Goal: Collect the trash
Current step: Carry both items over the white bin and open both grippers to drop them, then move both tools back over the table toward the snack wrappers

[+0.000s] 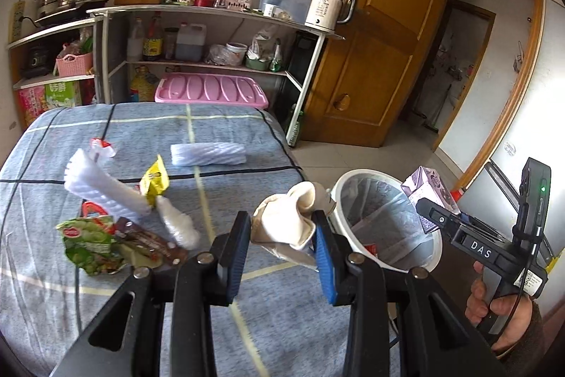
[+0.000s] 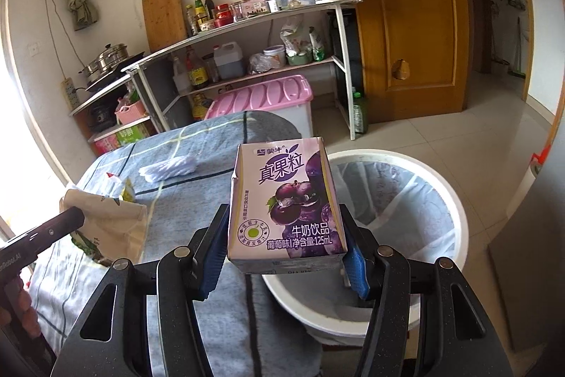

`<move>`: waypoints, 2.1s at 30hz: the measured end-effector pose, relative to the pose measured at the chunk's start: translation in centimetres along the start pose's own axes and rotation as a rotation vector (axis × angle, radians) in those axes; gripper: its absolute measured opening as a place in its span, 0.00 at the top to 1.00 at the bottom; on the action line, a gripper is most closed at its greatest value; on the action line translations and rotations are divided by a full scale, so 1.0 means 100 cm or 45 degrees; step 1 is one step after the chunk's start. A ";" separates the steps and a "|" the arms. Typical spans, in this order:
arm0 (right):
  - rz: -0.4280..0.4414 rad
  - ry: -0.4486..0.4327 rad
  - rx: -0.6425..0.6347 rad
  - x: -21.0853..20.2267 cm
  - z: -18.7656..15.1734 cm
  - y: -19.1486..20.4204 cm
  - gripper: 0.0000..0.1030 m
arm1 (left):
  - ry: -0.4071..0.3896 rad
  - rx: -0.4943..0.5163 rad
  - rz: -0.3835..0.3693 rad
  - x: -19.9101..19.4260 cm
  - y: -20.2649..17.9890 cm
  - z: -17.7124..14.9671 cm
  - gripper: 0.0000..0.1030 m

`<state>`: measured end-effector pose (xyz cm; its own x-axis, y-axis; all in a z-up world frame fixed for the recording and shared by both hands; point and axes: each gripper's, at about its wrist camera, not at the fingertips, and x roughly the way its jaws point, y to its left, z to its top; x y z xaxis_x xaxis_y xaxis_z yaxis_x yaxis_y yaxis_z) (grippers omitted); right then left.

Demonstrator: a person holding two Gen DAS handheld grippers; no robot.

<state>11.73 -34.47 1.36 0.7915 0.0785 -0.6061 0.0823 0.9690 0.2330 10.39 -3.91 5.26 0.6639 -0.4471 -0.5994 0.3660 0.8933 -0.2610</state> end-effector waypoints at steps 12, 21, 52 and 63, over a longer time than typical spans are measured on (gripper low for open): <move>-0.172 0.077 0.014 0.018 -0.006 -0.062 0.44 | 0.138 0.105 -0.106 0.073 -0.076 0.002 0.64; -0.226 0.151 0.010 0.045 -0.011 -0.087 0.44 | 0.256 0.173 -0.143 0.124 -0.120 -0.009 0.64; -0.204 0.067 -0.058 0.023 -0.010 -0.050 0.42 | 0.180 0.101 -0.077 0.087 -0.083 -0.005 0.40; -0.180 -0.006 -0.171 0.013 -0.008 -0.002 0.42 | 0.114 0.009 0.011 0.050 -0.029 -0.011 0.39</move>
<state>12.28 -34.36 -0.03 0.7806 -0.0618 -0.6220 0.1117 0.9929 0.0416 11.94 -8.69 2.23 0.6066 -0.4330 -0.6668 0.3650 0.8967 -0.2502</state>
